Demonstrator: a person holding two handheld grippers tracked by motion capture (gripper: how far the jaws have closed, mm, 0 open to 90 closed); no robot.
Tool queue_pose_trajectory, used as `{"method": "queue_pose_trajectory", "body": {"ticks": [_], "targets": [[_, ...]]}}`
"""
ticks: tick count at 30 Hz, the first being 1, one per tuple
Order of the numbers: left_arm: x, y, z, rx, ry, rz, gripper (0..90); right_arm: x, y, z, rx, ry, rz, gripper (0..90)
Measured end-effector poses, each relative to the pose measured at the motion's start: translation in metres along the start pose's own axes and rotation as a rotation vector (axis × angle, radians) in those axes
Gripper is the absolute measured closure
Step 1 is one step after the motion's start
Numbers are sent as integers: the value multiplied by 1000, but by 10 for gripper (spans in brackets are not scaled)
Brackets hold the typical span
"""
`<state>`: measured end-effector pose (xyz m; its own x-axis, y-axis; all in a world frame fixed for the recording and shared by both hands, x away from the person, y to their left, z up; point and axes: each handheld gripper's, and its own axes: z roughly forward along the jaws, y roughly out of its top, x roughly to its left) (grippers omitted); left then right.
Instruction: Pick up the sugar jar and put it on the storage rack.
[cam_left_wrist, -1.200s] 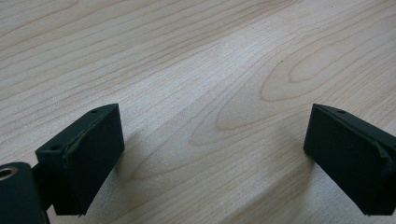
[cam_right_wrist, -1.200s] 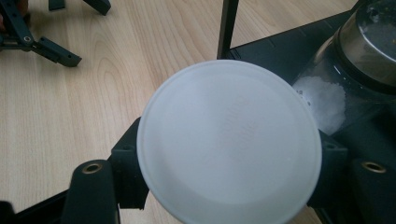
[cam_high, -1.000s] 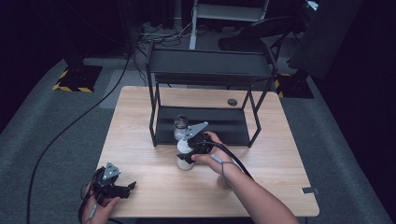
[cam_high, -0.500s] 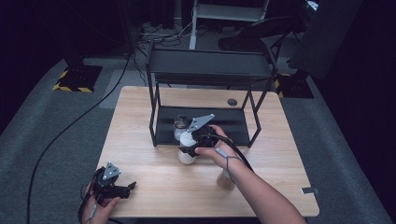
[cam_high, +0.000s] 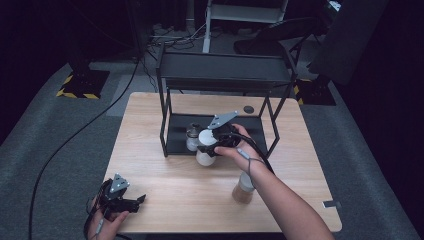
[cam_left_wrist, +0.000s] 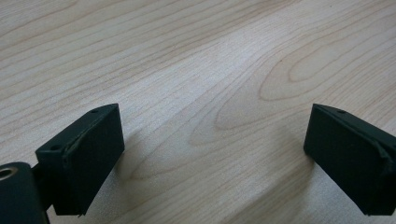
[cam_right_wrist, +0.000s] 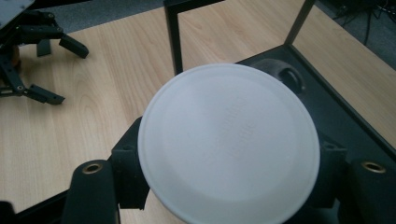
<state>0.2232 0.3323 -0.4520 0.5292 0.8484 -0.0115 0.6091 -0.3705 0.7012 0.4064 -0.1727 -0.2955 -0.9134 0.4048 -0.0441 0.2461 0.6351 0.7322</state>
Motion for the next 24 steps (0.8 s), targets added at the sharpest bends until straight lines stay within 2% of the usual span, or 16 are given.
{"method": "queue_pose_trajectory", "body": {"ticks": [8, 12, 15, 17, 24], "targets": [[0, 0, 0, 0, 0, 0, 44, -15, 1, -4, -4, -33, 33, 333], [0, 0, 0, 0, 0, 0, 44, -25, -2, -5, -12, -64, 63, 333], [0, 0, 0, 0, 0, 0, 44, -27, -2, -4, -13, -77, 66, 334], [0, 0, 0, 0, 1, 0, 44, -30, -4, -1, -12, -95, 71, 334], [0, 0, 0, 0, 1, 0, 44, -38, -6, 10, -7, -111, 89, 334]]}}
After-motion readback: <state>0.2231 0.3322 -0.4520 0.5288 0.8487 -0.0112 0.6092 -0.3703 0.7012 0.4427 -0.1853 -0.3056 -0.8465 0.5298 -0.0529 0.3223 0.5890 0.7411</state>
